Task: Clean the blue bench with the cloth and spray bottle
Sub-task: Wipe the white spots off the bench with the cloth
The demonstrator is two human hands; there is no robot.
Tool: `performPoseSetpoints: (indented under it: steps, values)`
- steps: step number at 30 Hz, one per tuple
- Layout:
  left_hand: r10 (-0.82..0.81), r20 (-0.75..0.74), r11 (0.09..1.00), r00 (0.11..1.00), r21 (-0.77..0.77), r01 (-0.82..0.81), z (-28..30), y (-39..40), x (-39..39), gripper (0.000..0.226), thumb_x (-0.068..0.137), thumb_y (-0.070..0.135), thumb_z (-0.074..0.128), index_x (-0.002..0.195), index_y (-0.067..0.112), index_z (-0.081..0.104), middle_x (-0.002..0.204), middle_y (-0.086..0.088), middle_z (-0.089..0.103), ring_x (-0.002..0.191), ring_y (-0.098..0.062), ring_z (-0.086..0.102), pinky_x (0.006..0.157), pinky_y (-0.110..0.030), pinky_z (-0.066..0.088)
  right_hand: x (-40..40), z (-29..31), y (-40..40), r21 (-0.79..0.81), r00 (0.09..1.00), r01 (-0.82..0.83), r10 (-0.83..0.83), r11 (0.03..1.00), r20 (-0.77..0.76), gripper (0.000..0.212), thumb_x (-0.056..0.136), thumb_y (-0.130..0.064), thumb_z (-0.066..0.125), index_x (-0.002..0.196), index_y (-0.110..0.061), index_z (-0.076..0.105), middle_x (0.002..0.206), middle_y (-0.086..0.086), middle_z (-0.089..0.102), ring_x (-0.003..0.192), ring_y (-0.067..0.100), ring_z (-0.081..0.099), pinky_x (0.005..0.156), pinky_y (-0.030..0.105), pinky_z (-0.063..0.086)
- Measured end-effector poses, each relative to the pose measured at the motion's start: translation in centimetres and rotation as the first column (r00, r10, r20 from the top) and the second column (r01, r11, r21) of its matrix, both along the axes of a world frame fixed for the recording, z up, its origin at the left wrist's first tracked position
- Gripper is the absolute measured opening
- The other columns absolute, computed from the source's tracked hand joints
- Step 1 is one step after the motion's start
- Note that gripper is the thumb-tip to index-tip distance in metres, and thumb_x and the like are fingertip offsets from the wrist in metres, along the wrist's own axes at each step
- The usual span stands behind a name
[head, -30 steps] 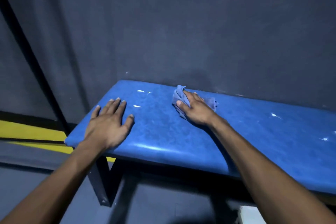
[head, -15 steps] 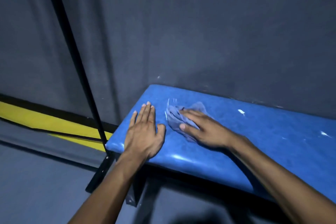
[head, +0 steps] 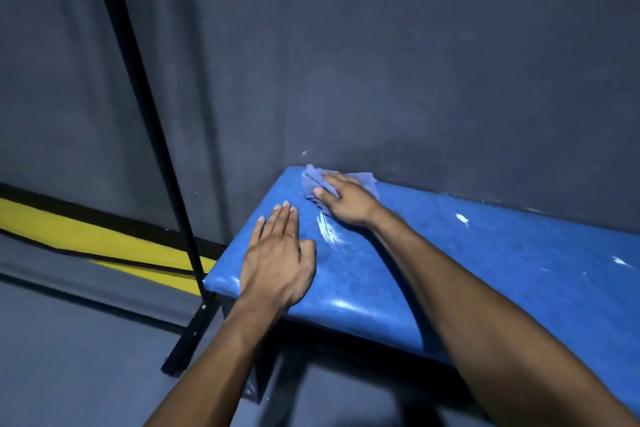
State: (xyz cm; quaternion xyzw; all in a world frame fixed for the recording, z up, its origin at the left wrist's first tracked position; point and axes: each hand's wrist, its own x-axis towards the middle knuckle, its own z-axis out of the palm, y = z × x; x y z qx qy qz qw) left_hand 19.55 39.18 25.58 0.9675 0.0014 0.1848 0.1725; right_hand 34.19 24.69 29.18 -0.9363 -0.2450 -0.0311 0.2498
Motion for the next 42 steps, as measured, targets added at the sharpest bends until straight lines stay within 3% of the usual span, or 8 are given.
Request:
performPoseSetpoints:
  steps: [5, 10, 19, 22, 28, 35, 38, 42]
  values:
    - [0.039, -0.009, 0.999, 0.999, 0.002, -0.039, 0.1, 0.1, -0.1, 0.074, 0.087, 0.035, 0.019, 0.155, 0.008, 0.029, 0.165, -0.007, 0.026, 0.154, -0.016, 0.016, 0.126, -0.035, 0.002, -9.0, 0.3, -1.9, 0.068, 0.987, -0.157, 0.153, 0.985, 0.054, 0.022, 0.101, -0.027, 0.055, 0.113, -0.011, 0.063, 0.116, 0.003, 0.065, 0.112, 0.011, 0.053, 0.097, 0.021, 0.036]
    - [0.050, -0.015, 0.999, 0.999, 0.011, -0.050, 0.1, 0.1, -0.3, 0.076, 0.087, 0.038, 0.015, 0.155, 0.009, 0.031, 0.164, -0.005, 0.027, 0.154, -0.018, 0.016, 0.126, -0.035, 0.003, -16.0, -0.2, -11.0, -0.022, 0.985, -0.125, 0.127, 0.992, 0.116, 0.034, 0.100, -0.041, 0.054, 0.127, -0.021, 0.060, 0.134, -0.010, 0.060, 0.127, 0.004, 0.049, 0.110, 0.017, 0.032]
    - [0.036, -0.007, 0.999, 0.999, 0.001, -0.036, -0.2, 0.1, 0.0, 0.072, 0.091, 0.037, 0.017, 0.156, 0.008, 0.029, 0.166, -0.005, 0.024, 0.154, -0.017, 0.015, 0.126, -0.034, 0.003, -5.7, 0.2, -20.1, -0.052, 0.820, 0.570, -0.565, 0.820, 0.091, 0.041, 0.095, -0.037, 0.040, 0.104, -0.007, 0.066, 0.114, 0.020, 0.069, 0.110, 0.039, 0.062, 0.091, 0.040, 0.044]
    - [0.027, 0.001, 1.000, 1.000, -0.005, -0.027, -0.4, 0.2, 0.1, 0.071, 0.091, 0.036, 0.018, 0.155, 0.007, 0.030, 0.165, -0.007, 0.025, 0.154, -0.017, 0.017, 0.126, -0.034, 0.005, -3.1, 0.6, -13.2, -0.025, 0.920, 0.388, -0.386, 0.921, 0.064, 0.056, 0.089, -0.048, 0.035, 0.109, -0.008, 0.069, 0.121, 0.018, 0.068, 0.118, 0.034, 0.060, 0.097, 0.037, 0.043]
    - [0.050, 0.005, 0.998, 0.999, -0.036, -0.049, -0.3, 0.1, 0.0, 0.073, 0.088, 0.036, 0.022, 0.154, 0.004, 0.031, 0.164, -0.010, 0.028, 0.153, -0.017, 0.019, 0.127, -0.036, 0.006, -5.0, 0.8, 1.3, 0.031, 1.000, -0.010, 0.011, 0.999, -0.029, 0.032, 0.102, -0.024, 0.050, 0.123, -0.004, 0.063, 0.132, 0.016, 0.062, 0.129, 0.029, 0.051, 0.110, 0.036, 0.036]
    - [0.034, -0.008, 0.999, 0.999, 0.000, -0.034, -0.1, 0.4, -0.3, 0.073, 0.089, 0.036, 0.021, 0.154, 0.006, 0.033, 0.163, -0.010, 0.029, 0.153, -0.018, 0.020, 0.127, -0.037, 0.006, -17.6, -0.2, -6.5, 0.009, 0.991, -0.060, 0.058, 0.998, 0.121, 0.037, 0.102, -0.034, 0.051, 0.134, -0.016, 0.057, 0.140, -0.007, 0.055, 0.132, 0.006, 0.043, 0.109, 0.008, 0.019]
    - [0.026, 0.001, 0.999, 1.000, 0.023, -0.026, -0.1, 0.4, -0.3, 0.072, 0.089, 0.037, 0.018, 0.153, 0.010, 0.037, 0.163, -0.008, 0.029, 0.153, -0.018, 0.020, 0.126, -0.035, 0.005, -19.6, -0.6, -13.8, -0.011, 0.992, 0.039, -0.037, 0.999, 0.123, 0.046, 0.099, -0.048, 0.046, 0.132, -0.020, 0.059, 0.135, -0.014, 0.056, 0.128, -0.001, 0.045, 0.114, 0.016, 0.026]
    - [0.029, 0.014, 0.999, 0.999, 0.023, -0.029, -0.2, 0.3, -0.3, 0.075, 0.088, 0.038, 0.014, 0.152, 0.010, 0.038, 0.163, -0.008, 0.030, 0.153, -0.019, 0.021, 0.126, -0.034, 0.005, -13.8, -0.9, -20.3, -0.024, 0.909, 0.411, -0.407, 0.911, 0.090, 0.054, 0.092, -0.054, 0.038, 0.117, -0.014, 0.064, 0.123, 0.007, 0.066, 0.118, 0.025, 0.058, 0.103, 0.037, 0.041]
